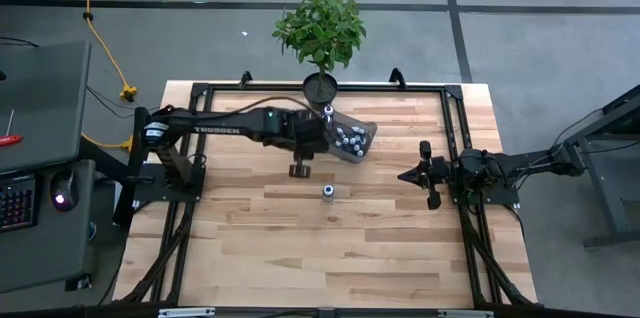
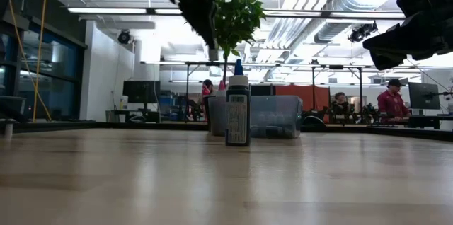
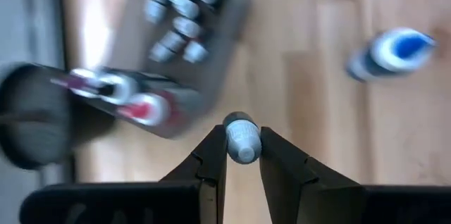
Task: Pick & Place food coloring
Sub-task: Put the small black food coloring bottle into the black bin
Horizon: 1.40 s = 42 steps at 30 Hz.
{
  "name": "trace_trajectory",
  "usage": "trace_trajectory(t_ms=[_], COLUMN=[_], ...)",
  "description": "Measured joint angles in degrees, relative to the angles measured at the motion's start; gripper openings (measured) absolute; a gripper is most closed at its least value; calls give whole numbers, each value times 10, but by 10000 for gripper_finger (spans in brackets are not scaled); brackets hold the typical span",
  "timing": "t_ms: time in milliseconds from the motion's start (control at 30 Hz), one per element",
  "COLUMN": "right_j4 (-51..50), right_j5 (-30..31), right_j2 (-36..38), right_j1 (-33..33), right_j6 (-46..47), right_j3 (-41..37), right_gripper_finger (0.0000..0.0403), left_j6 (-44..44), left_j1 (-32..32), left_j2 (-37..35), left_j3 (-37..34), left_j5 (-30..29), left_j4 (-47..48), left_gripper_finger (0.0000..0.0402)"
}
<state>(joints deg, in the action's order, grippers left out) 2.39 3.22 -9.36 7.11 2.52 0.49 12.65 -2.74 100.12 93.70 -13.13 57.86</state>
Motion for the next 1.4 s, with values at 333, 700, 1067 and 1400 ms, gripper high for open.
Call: trace_trajectory(t_ms=[333,700,1067,1400], right_j4=[0,1,0,0], right_j5=[0,0,0,0], right_j2=[0,0,0,0], right_j1=[0,0,0,0], right_j6=[0,0,0,0], right_j3=[0,0,0,0], right_gripper_finger=[2,2,2,3], left_j6=[52,79,147,171], left_j1=[-38,-61,-86,-93], left_j2=[3,81,229,320], left_j3=[13,175,382,398], left_j5=[-14,24,52,63], left_j4=[-55,54,110,74], left_gripper_finger=[57,57,58,58])
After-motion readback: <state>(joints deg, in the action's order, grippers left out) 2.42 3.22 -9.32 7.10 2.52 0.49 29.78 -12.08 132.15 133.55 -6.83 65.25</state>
